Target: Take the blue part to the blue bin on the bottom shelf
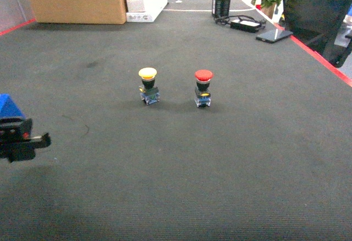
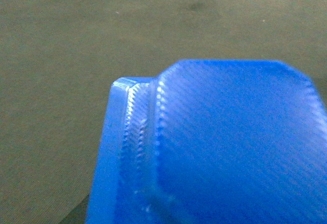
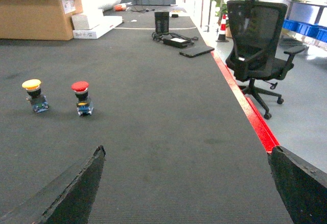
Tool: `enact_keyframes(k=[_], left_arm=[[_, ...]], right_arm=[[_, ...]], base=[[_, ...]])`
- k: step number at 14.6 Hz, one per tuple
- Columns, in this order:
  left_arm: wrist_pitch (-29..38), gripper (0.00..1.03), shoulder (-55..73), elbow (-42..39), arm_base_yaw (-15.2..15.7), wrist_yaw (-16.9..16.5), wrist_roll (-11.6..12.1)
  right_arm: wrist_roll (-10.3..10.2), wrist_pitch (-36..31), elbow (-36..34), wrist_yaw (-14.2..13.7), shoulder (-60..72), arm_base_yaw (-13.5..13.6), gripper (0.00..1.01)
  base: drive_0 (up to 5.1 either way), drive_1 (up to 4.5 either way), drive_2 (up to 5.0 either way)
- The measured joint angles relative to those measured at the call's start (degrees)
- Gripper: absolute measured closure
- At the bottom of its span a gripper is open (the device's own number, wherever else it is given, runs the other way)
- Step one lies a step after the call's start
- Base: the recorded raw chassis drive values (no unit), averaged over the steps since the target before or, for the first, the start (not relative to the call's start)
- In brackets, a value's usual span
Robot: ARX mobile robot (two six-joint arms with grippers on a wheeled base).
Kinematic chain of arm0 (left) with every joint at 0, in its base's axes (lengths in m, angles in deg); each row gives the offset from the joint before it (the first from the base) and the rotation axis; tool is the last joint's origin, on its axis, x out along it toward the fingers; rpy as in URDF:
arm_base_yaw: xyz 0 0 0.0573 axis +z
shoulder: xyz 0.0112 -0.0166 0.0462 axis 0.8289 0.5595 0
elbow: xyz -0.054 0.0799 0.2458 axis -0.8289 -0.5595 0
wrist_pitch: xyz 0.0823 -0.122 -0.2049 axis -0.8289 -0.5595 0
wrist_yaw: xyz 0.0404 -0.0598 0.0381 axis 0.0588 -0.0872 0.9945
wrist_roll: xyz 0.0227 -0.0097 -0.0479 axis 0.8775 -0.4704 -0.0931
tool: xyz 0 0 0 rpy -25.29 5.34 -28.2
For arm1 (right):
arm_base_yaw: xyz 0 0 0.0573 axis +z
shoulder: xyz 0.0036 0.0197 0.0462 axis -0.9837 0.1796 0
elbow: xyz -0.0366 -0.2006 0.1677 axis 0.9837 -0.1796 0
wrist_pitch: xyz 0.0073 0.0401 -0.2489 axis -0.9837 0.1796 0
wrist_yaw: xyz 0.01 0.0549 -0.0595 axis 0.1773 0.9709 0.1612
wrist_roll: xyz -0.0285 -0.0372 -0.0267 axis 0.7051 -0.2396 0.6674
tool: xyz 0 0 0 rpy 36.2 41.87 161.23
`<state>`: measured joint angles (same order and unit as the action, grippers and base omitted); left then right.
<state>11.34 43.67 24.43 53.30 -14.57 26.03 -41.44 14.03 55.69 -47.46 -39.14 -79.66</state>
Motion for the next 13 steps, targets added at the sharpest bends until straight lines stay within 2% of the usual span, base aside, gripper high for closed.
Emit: enact_keyframes(k=[1, 2, 3, 4, 6, 8, 9, 13], left_arm=[[-0.1, 0.59, -7.2, -6.9, -1.6, 1.8, 0.1], [-5.0, 0.59, -18.0, -13.7, -4.1, 3.9, -0.5], [-11.2, 0.59, -28.7, -18.1, -7.0, 6.8, -1.0], [-19.6, 0.59, -42.2, -21.5, -11.2, 11.1, -0.8], [-37.7, 0.59, -66.2, -22.2, -18.1, 19.4, -0.5], [-57.3, 0.59, -89.6, -20.6, -26.4, 28.6, -0.3], [-62.1, 0.59, -97.4, -19.5, -29.6, 30.5, 0.0], [-63.5, 0.59, -98.4, -19.0, -29.8, 31.1, 0.0]], right_arm=[[0.0, 0.0, 0.0, 0.0, 0.0, 0.0, 0.03], [0.0, 0.0, 0.0, 0.0, 0.0, 0.0, 0.03], [0.0, 0.0, 0.0, 0.0, 0.0, 0.0, 0.03], [0.0, 0.0, 0.0, 0.0, 0.0, 0.0, 0.03], [0.0, 0.0, 0.0, 0.0, 0.0, 0.0, 0.03], [0.0, 0.0, 0.0, 0.0, 0.0, 0.0, 0.03], [0.0, 0.0, 0.0, 0.0, 0.0, 0.0, 0.03], [0.0, 0.0, 0.0, 0.0, 0.0, 0.0, 0.03]], base=[[0.0, 0.0, 0.0], [0.0, 0.0, 0.0], [0.0, 0.0, 0.0], [0.0, 0.0, 0.0], [0.0, 0.0, 0.0], [0.0, 0.0, 0.0], [0.0, 0.0, 0.0], [0.0, 0.0, 0.0]])
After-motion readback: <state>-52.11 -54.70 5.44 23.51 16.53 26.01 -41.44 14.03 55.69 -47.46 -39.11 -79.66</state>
